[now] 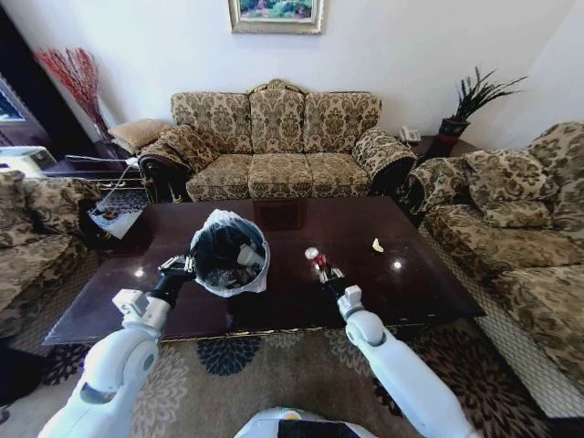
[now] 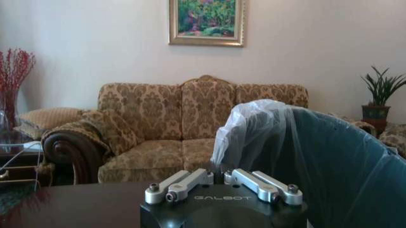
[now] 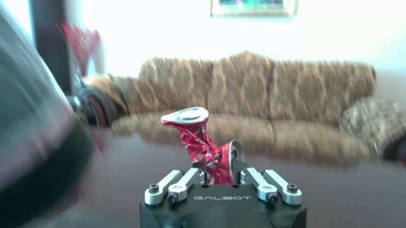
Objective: Move to the front of the table and place the trash on the table into the trash bin.
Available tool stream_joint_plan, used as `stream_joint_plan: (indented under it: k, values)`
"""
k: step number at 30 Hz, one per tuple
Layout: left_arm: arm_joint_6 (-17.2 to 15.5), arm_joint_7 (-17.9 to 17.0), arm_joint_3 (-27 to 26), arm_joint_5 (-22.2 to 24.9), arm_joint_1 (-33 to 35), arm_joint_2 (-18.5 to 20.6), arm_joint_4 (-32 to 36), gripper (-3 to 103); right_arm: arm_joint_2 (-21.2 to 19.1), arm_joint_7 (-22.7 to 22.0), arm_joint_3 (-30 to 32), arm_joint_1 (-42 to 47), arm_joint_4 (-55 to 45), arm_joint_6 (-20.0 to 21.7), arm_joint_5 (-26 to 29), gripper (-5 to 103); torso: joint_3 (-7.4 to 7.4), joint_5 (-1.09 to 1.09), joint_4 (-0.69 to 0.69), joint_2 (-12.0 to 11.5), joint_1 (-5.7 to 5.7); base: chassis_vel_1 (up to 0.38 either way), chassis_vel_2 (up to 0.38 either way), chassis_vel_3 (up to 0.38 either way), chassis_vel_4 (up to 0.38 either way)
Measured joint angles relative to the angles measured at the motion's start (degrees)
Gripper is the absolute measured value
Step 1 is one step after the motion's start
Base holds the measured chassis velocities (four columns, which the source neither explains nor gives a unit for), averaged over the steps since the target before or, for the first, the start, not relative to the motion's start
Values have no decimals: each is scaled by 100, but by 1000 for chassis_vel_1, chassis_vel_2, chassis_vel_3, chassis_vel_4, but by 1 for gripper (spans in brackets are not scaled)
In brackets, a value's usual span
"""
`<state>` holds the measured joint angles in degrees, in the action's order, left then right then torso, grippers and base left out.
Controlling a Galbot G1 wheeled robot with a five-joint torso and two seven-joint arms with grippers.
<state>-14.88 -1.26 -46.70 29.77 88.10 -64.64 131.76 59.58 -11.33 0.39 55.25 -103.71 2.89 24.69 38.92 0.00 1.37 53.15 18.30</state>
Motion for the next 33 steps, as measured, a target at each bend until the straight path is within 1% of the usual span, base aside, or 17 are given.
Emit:
stream_joint_plan:
  k: [2, 3, 4, 5, 7, 8, 9, 11, 13, 14, 17, 21, 23, 27, 28, 31, 33]
  values:
    - [0, 19, 45, -23, -13, 34, -12, 3, -395, -66, -61, -231, -1013, 340, 436, 21, 0, 0, -1, 0, 0, 0, 0, 0, 0]
    - [0, 22, 51, -26, -16, 41, -15, 3, -427, -68, -72, -258, -1083, 367, 482, 21, 0, 0, -1, 0, -1, 0, 0, 0, 0]
    - [-7, 32, 84, -39, -30, 77, -27, 3, -659, -78, -170, -553, -1655, 602, 895, 21, -1, -1, 0, 0, 0, 0, 0, 0, 0]
    - [-7, 32, 84, -39, -30, 77, -27, 3, -659, -78, -170, -553, -1655, 602, 895, 21, -1, -1, 0, 0, 0, 0, 0, 0, 0]
    - [-30, 42, 119, -51, -51, 123, -38, 3, -860, -79, -293, -940, -2172, 870, 1411, 21, -1, -1, 0, 0, 0, 0, 0, 0, 0]
    - [-53, 44, 147, -72, -77, 181, -56, 3, -1063, -55, -555, -1456, -2705, 1110, 2113, 21, -1, -2, 1, 0, 0, 0, 0, 0, 0]
    - [-53, 44, 147, -72, -77, 181, -56, 3, -1063, -55, -555, -1456, -2705, 1110, 2113, 21, -1, -2, 1, 0, 0, 0, 0, 0, 0]
    - [-76, 43, 159, -77, -85, 215, -56, 3, -1164, -10, -818, -1742, -2894, 1194, 2500, 21, -1, -2, 1, 0, 0, 0, 0, 0, 0]
    - [-94, 54, 207, -86, -85, 261, -55, 3, -1223, 54, -1514, -2235, -2911, 1222, 2903, 21, -1, 0, 1, 0, 0, 0, 0, 0, 0]
    - [-94, 54, 207, -86, -85, 261, -55, 3, -1223, 54, -1514, -2235, -2911, 1222, 2903, 21, -1, 0, 1, 0, 0, 0, 0, 0, 0]
    - [-95, 80, 253, -90, -85, 270, -20, 3, -1019, 164, -2316, -2732, -2420, 1173, 2883, 21, 0, 0, 0, 0, 0, 0, 0, 0, 0]
    - [-102, 81, 241, -84, -96, 261, -11, 3, -786, 206, -2826, -3091, -1975, 1235, 2753, 19, 0, 0, 3, -2, 1, 0, 0, 0, 0]
    - [-105, 80, 226, -79, -99, 260, -11, 3, -769, 221, -2876, -3123, -1940, 1253, 2738, 19, 0, -1, 3, -2, 1, 0, 0, 0, 0]
    - [-107, 74, 174, -60, -125, 256, -36, 3, -736, 203, -3007, -3171, -1843, 1277, 2680, 40, 0, 0, -1, -1, 0, 0, 0, 0, 0]
    - [-107, 74, 174, -60, -125, 256, -36, 3, -736, 203, -3007, -3171, -1843, 1277, 2680, 40, 0, 0, -1, -1, 0, 0, 0, 0, 0]
    - [-108, 71, 169, -58, -129, 241, -64, 3, -721, 201, -3004, -3170, -1832, 1276, 2647, 57, 0, 0, -1, -1, 0, 0, 0, 0, 0]
    - [-109, 69, 169, -58, -130, 239, -75, 3, -718, 199, -2993, -3171, -1833, 1269, 2637, 57, 0, 0, 0, -1, 0, 0, 0, 0, 0]
